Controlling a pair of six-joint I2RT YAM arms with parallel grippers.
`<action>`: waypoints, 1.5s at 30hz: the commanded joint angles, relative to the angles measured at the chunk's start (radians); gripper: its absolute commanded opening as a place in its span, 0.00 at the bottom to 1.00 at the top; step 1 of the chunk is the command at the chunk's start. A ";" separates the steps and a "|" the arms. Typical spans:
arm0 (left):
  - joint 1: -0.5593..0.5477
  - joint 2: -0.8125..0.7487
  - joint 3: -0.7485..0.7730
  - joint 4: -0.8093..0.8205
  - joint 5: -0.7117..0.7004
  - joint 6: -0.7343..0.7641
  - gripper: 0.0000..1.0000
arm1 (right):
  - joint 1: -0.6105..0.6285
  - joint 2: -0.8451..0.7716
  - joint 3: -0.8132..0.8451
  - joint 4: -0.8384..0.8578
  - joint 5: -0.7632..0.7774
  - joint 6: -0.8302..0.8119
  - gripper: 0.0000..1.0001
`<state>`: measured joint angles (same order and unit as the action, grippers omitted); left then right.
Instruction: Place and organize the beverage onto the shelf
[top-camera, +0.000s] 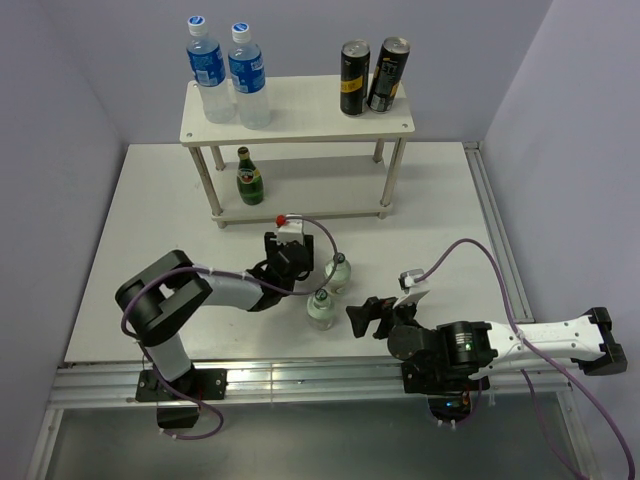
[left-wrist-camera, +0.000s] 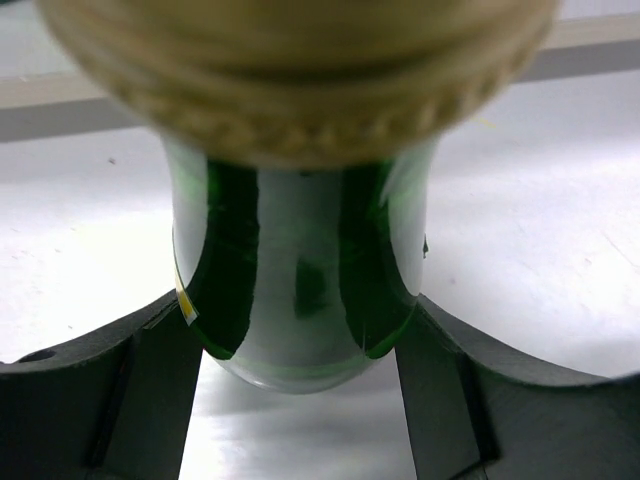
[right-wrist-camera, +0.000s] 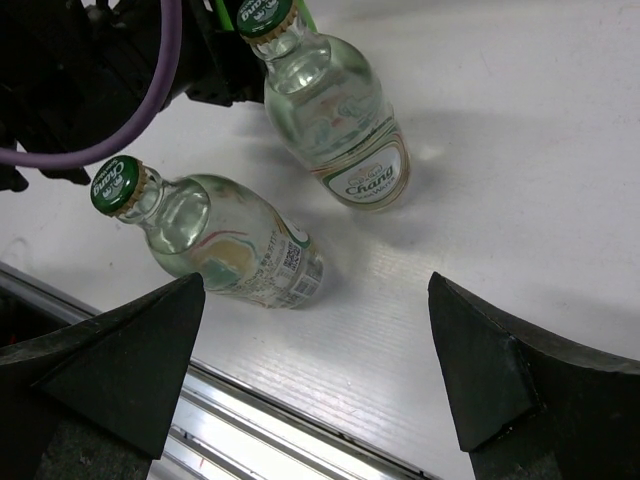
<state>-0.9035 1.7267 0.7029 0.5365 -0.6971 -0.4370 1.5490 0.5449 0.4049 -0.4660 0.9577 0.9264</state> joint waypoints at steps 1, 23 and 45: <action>0.026 -0.024 0.066 0.066 -0.015 0.069 0.00 | 0.006 0.010 0.008 0.004 0.049 0.014 1.00; 0.230 -0.007 0.423 -0.049 0.039 0.199 0.00 | 0.006 0.015 0.006 0.006 0.056 0.015 1.00; 0.356 0.183 0.534 -0.007 0.067 0.116 0.02 | 0.008 0.030 0.012 0.000 0.055 0.019 1.00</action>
<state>-0.5545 1.9476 1.2278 0.4026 -0.6182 -0.3027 1.5490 0.5690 0.4049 -0.4660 0.9691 0.9272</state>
